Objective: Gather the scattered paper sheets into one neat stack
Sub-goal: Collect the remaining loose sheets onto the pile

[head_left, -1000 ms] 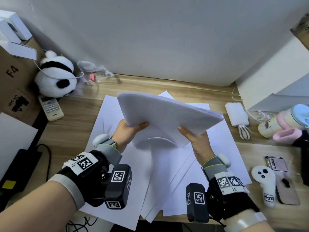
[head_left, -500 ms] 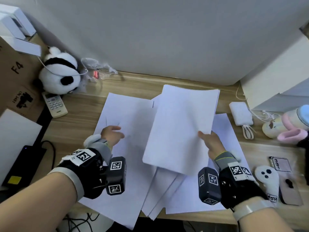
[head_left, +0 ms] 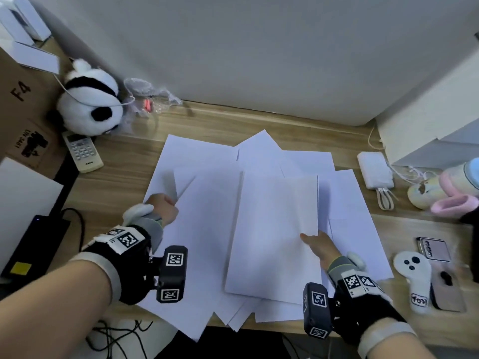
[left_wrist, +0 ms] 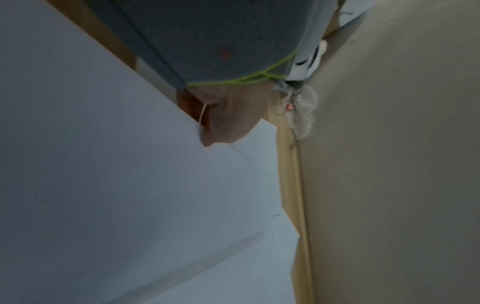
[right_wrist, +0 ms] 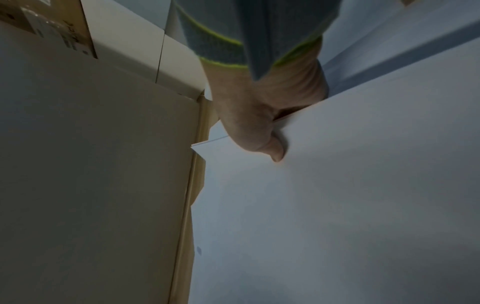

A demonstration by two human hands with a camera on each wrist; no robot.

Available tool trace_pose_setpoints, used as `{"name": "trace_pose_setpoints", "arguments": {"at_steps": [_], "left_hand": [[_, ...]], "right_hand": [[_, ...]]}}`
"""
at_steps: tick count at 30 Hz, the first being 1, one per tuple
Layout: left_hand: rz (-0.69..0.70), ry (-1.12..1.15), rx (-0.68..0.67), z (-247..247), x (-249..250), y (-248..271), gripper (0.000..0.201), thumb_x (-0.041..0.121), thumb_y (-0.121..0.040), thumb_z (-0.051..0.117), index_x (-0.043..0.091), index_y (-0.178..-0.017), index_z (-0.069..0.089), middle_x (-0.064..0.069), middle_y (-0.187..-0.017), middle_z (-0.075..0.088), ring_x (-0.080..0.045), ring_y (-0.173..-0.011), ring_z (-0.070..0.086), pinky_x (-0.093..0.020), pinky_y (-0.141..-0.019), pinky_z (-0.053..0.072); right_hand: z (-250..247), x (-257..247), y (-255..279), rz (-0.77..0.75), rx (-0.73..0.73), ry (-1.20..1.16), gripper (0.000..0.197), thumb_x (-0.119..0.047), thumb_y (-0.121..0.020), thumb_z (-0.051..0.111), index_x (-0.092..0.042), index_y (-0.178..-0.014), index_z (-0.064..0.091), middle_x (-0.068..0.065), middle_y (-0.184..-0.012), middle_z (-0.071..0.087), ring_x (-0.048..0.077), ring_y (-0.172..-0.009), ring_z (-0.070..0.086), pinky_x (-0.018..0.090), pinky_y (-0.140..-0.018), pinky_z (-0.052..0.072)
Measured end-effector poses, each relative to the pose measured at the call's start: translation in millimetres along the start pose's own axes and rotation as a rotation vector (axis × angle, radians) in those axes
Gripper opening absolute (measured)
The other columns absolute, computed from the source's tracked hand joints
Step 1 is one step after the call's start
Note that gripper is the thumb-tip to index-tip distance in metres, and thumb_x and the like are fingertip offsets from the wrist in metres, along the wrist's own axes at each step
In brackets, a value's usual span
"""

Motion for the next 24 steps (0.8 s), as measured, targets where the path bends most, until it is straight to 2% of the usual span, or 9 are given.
{"name": "trace_pose_setpoints", "arguments": {"at_steps": [2, 4, 6, 8, 10, 13, 17, 20, 24], "left_hand": [[0.093, 0.140, 0.045, -20, 18, 1, 0.005, 0.005, -0.083, 0.063, 0.006, -0.083, 0.068, -0.008, -0.075, 0.064, -0.026, -0.083, 0.059, -0.015, -0.062, 0.046], [0.205, 0.240, 0.067, -39, 41, 5, 0.027, 0.004, -0.085, 0.063, 0.018, -0.062, 0.058, 0.004, -0.052, 0.058, -0.017, -0.065, 0.051, -0.004, -0.042, 0.037], [0.309, 0.300, 0.082, -56, 66, 12, 0.028, 0.006, -0.087, 0.061, 0.018, -0.062, 0.056, 0.003, -0.060, 0.055, -0.013, -0.064, 0.048, -0.008, -0.047, 0.039], [0.409, 0.333, 0.142, -73, 91, 19, 0.013, 0.009, -0.089, 0.059, 0.011, -0.077, 0.062, 0.001, -0.068, 0.055, -0.009, -0.065, 0.050, -0.016, -0.057, 0.040], [0.491, 0.347, 0.231, -89, 111, 27, 0.012, 0.011, -0.089, 0.057, 0.015, -0.078, 0.059, 0.008, -0.065, 0.052, 0.001, -0.054, 0.052, -0.019, -0.055, 0.037], [0.548, 0.498, 0.285, -99, 129, 33, 0.028, 0.006, -0.089, 0.054, 0.022, -0.066, 0.051, 0.010, -0.065, 0.051, 0.017, -0.038, 0.048, -0.004, -0.044, 0.035], [0.459, 0.733, 0.254, -85, 132, 36, 0.035, 0.003, -0.088, 0.053, 0.025, -0.061, 0.049, 0.004, -0.061, 0.047, 0.007, -0.033, 0.043, -0.010, -0.042, 0.034], [0.318, 0.742, 0.177, -50, 123, 32, 0.030, 0.003, -0.086, 0.053, 0.023, -0.063, 0.052, 0.003, -0.062, 0.049, -0.007, -0.053, 0.045, -0.013, -0.042, 0.037], [0.211, 0.767, 0.089, 11, 108, 26, 0.028, -0.007, -0.085, 0.042, 0.014, -0.090, 0.060, -0.002, -0.066, 0.053, -0.017, -0.056, 0.047, -0.012, -0.039, 0.038]], "right_hand": [[0, 4, -1, -0.005, 0.005, -0.004, 0.040, -0.005, -0.093, 0.051, 0.004, -0.131, 0.048, 0.020, -0.135, 0.053, 0.035, -0.123, 0.052, 0.042, -0.106, 0.039], [-1, 5, -2, -0.008, 0.002, -0.014, 0.038, -0.004, -0.092, 0.052, 0.004, -0.129, 0.050, 0.020, -0.133, 0.055, 0.036, -0.121, 0.054, 0.044, -0.105, 0.040], [-1, 5, -1, 0.001, -0.001, -0.011, 0.038, -0.005, -0.091, 0.052, 0.004, -0.128, 0.051, 0.021, -0.131, 0.056, 0.036, -0.119, 0.054, 0.045, -0.105, 0.041], [-1, 3, -2, 0.005, -0.004, -0.010, 0.038, -0.006, -0.091, 0.053, 0.003, -0.127, 0.051, 0.021, -0.130, 0.057, 0.037, -0.118, 0.055, 0.046, -0.104, 0.042], [-2, 3, -2, 0.016, -0.007, -0.004, 0.038, -0.006, -0.091, 0.053, 0.004, -0.127, 0.051, 0.021, -0.130, 0.057, 0.037, -0.118, 0.055, 0.046, -0.104, 0.042], [-2, 3, -1, 0.022, -0.013, -0.012, 0.037, -0.004, -0.091, 0.052, 0.005, -0.127, 0.050, 0.021, -0.130, 0.057, 0.037, -0.120, 0.054, 0.045, -0.105, 0.041], [-3, 3, 2, 0.036, -0.039, -0.068, 0.039, -0.007, -0.090, 0.055, 0.003, -0.127, 0.052, 0.019, -0.123, 0.060, 0.034, -0.114, 0.057, 0.044, -0.105, 0.042], [-5, 10, -3, 0.042, -0.078, -0.200, 0.044, -0.019, -0.090, 0.056, 0.000, -0.129, 0.052, 0.018, -0.125, 0.061, 0.033, -0.113, 0.058, 0.048, -0.104, 0.043], [-9, 10, 4, 0.085, -0.175, -0.426, 0.057, -0.050, -0.095, 0.034, -0.010, -0.131, 0.051, 0.014, -0.127, 0.060, 0.030, -0.118, 0.056, 0.035, -0.082, 0.049]]}}
Point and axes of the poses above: each hand's wrist, its own y-axis away from the middle knuckle, its own z-axis out of the palm, x = y × z, the point moved 5 cm from there along -y, towards the middle knuckle
